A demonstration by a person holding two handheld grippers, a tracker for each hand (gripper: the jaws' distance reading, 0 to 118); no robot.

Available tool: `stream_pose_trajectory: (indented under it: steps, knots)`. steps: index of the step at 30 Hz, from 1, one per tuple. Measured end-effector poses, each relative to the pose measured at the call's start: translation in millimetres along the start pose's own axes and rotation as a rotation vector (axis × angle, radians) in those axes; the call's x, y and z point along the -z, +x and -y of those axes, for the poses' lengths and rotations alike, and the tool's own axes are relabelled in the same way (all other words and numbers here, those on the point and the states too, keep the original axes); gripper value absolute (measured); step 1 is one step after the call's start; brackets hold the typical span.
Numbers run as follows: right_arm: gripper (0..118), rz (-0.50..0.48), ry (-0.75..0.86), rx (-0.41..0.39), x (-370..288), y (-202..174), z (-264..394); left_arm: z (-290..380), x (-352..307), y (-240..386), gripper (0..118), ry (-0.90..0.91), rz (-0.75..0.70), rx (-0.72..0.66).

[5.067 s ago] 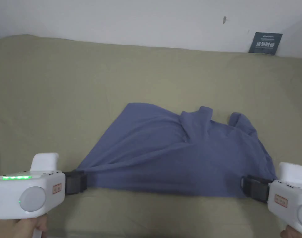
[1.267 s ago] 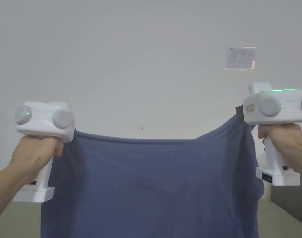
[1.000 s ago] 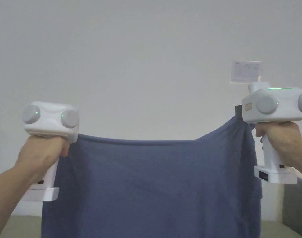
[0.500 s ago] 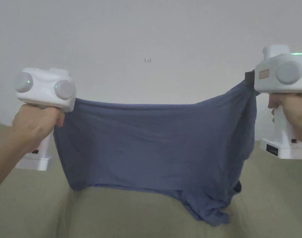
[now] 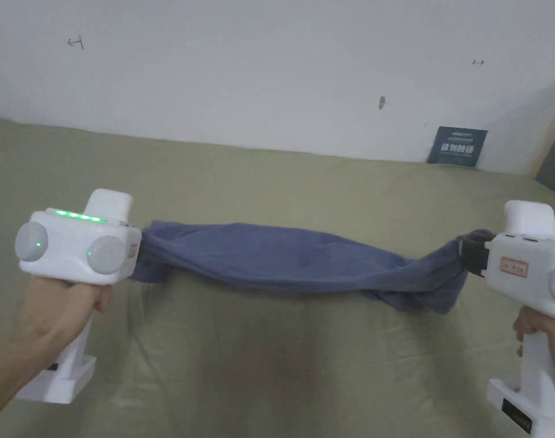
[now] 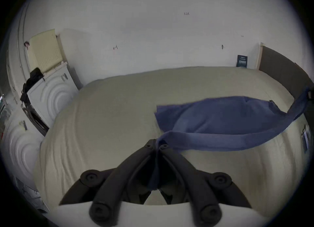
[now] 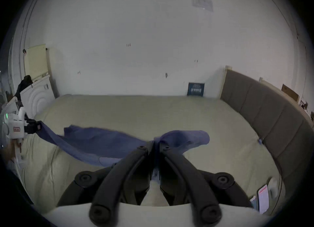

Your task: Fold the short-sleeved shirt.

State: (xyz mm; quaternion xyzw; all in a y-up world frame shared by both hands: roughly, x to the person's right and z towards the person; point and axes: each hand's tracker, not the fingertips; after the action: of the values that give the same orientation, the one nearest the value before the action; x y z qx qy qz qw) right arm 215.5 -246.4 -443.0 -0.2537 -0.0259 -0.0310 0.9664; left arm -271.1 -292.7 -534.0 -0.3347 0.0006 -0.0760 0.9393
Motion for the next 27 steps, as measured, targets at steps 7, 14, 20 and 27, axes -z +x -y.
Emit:
stream_pose_trajectory:
  steps: [7, 14, 20, 27]
  knots:
    - [10, 0.000, -0.065, 0.022, -80, 9, 87, 77, -61, -11, 1, -0.063, 0.042, -0.023]
    - [10, -0.005, -0.131, 0.069, -154, 26, 162, 159, -131, -30, 1, -0.119, 0.075, -0.025]
    - [10, -0.020, -0.195, 0.070, -200, 25, 210, 211, -174, -39, 1, -0.148, 0.108, -0.030]
    - [10, -0.015, -0.234, 0.074, -203, 24, 227, 233, -179, -36, 1, -0.173, 0.111, -0.025]
